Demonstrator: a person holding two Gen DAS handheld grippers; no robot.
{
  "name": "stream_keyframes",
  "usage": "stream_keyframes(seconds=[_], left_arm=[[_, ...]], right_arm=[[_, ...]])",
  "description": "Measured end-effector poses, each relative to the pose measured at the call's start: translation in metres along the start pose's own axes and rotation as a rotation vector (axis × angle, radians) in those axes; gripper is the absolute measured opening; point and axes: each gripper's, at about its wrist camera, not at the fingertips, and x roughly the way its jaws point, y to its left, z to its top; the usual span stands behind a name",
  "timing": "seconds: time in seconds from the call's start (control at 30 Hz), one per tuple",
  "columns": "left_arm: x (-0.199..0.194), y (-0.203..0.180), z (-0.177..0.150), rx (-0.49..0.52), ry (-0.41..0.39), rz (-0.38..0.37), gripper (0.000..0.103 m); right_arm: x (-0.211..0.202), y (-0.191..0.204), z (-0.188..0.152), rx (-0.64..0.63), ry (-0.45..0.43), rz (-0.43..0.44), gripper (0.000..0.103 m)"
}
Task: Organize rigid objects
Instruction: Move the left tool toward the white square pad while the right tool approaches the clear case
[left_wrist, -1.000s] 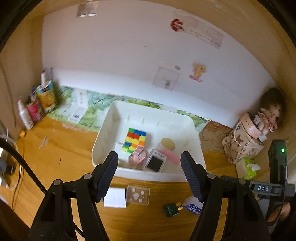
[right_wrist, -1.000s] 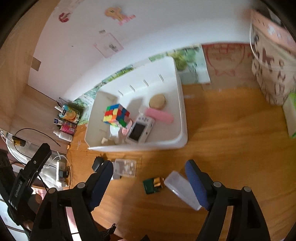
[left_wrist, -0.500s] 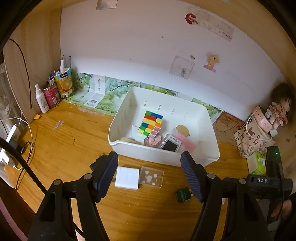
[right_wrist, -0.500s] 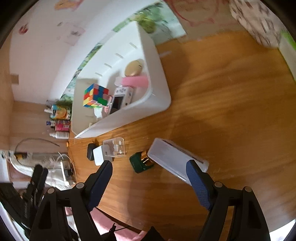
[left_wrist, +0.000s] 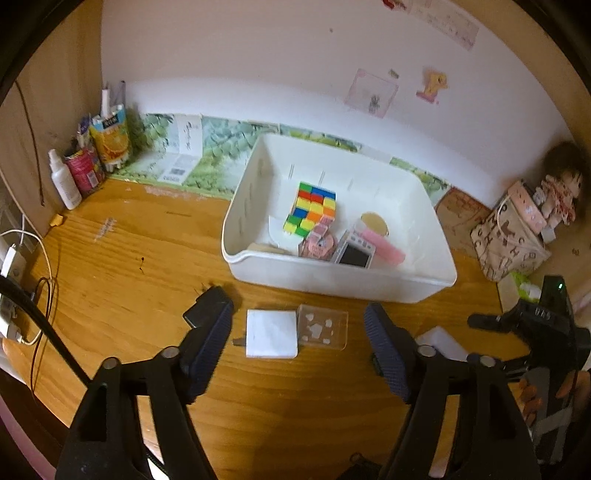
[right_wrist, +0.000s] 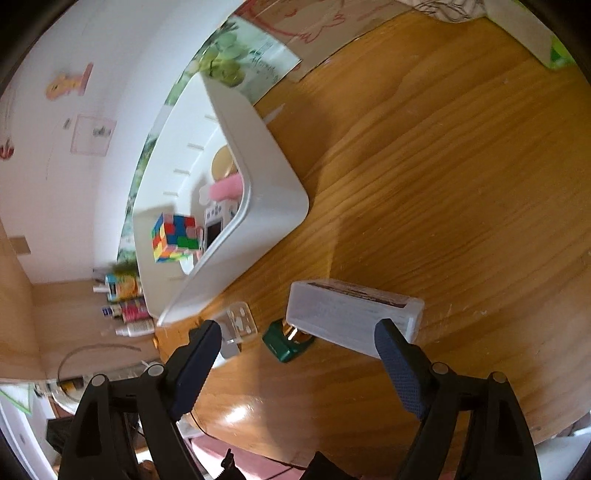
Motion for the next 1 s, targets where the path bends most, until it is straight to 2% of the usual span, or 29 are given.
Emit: stream_keyframes(seconds=[0.33,0.73,0.9,1.0], left_arm=[[0.028,0.015,-0.007,0.093,0.147,-0.038,0.081],[0.079,0.026,-0.008,0.203,0.315,-0.055,0.081],[0.101,0.026,-0.008,0.214,0.398,-0.058,0.081],[0.113,0.027,-0.009,0.208,0.438,-0.062,0.081]], right_arm=[[0.001,0.002,-0.007,0.068,-0.083,-0.037,0.086],[-0.001,0.005,-0.019,0.108,-0.176,-0.141,0.086],[0.004,-0.004,-0.022,0.169,-0.16,-0.202,0.095],[0.007,-0.012,-0.024,0.213,-0.149,-0.197,0.095]])
